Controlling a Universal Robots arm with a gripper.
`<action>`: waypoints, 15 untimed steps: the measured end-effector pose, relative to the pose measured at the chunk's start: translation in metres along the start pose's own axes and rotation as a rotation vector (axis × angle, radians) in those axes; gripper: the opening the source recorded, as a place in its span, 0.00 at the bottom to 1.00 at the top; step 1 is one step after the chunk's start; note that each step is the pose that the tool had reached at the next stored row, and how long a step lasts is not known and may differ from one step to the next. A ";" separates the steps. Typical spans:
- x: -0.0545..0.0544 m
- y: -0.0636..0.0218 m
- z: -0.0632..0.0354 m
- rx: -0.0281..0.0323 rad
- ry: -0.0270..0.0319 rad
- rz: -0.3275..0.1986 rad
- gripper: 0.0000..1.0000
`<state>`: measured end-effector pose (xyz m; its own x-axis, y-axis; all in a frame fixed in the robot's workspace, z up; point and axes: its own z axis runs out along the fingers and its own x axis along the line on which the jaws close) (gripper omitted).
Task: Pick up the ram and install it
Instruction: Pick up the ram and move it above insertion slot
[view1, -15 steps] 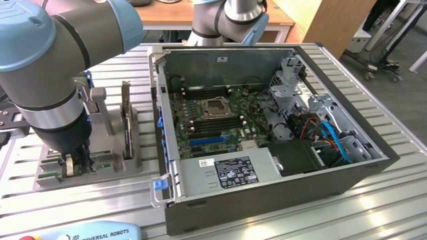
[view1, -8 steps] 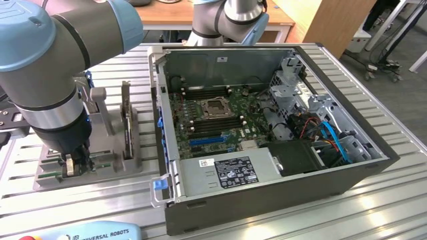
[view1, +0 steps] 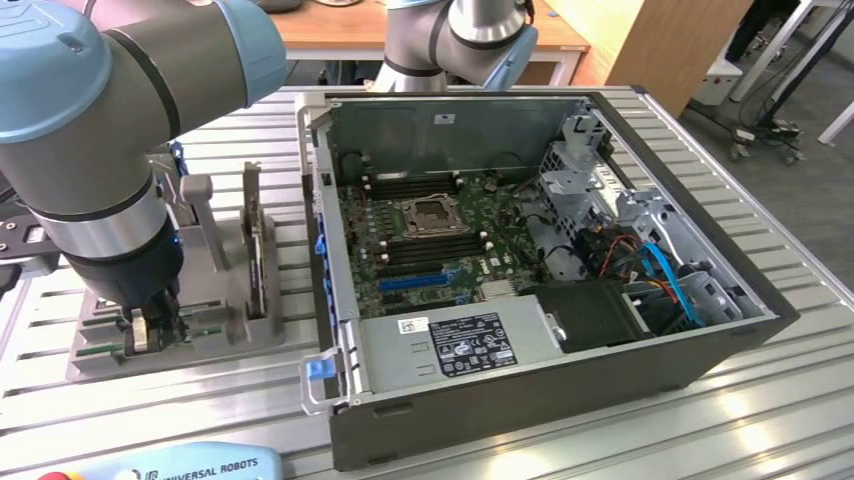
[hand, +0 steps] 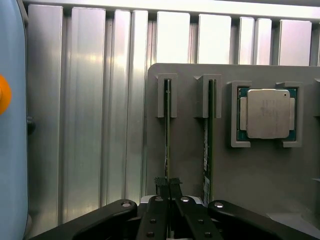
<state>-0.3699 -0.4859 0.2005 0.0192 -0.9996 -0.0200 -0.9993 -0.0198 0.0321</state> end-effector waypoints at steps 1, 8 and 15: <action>0.000 0.0000 -0.0003 0.0001 0.0000 0.000 0.12; 0.000 0.0004 -0.0110 0.0001 0.0000 0.000 0.12; -0.001 0.0009 -0.0289 -0.0001 0.0000 0.000 0.12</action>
<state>-0.3700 -0.4858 0.2294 0.0191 -0.9996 -0.0200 -0.9993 -0.0198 0.0321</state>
